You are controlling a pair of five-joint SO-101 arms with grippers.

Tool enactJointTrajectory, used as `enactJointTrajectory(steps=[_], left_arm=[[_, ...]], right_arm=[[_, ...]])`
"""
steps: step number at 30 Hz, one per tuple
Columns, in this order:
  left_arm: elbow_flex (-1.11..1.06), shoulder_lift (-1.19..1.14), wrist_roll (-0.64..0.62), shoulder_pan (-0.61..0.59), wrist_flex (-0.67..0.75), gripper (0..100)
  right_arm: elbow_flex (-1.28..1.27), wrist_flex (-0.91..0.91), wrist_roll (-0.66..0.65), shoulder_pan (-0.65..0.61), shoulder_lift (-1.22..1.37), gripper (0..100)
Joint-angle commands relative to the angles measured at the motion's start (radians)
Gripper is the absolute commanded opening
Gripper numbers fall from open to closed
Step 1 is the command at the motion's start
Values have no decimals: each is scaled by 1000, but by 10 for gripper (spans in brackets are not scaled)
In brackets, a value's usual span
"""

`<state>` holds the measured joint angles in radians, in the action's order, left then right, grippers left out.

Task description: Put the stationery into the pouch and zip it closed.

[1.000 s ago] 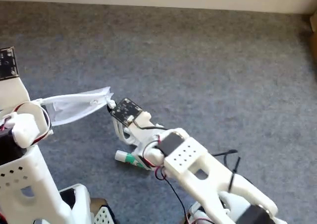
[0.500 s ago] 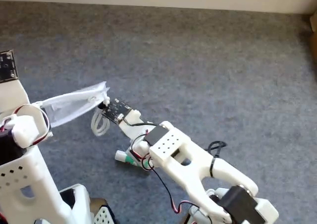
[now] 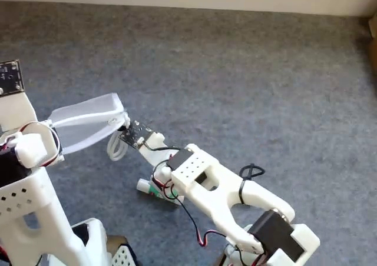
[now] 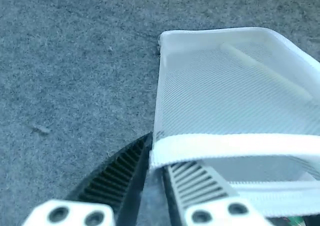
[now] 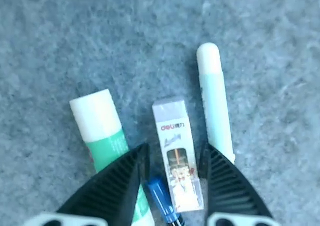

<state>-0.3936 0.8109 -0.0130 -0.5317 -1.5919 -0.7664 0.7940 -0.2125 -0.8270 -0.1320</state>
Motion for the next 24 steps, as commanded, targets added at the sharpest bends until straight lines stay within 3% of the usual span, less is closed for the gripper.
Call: enactJointTrajectory(steps=[1, 5, 16, 24], left_arm=[[4, -1, -8, -7, 15, 11], [4, -1, -8, -7, 15, 11], [5, -1, -8, -7, 15, 11], [4, -1, -8, -7, 15, 11]], right_arm=[[27, 1, -14, -13, 7, 96], [25, 10, -14, -5, -7, 10], [24, 168, -14, 119, -268, 10], [33, 179, -14, 318, -282, 10]])
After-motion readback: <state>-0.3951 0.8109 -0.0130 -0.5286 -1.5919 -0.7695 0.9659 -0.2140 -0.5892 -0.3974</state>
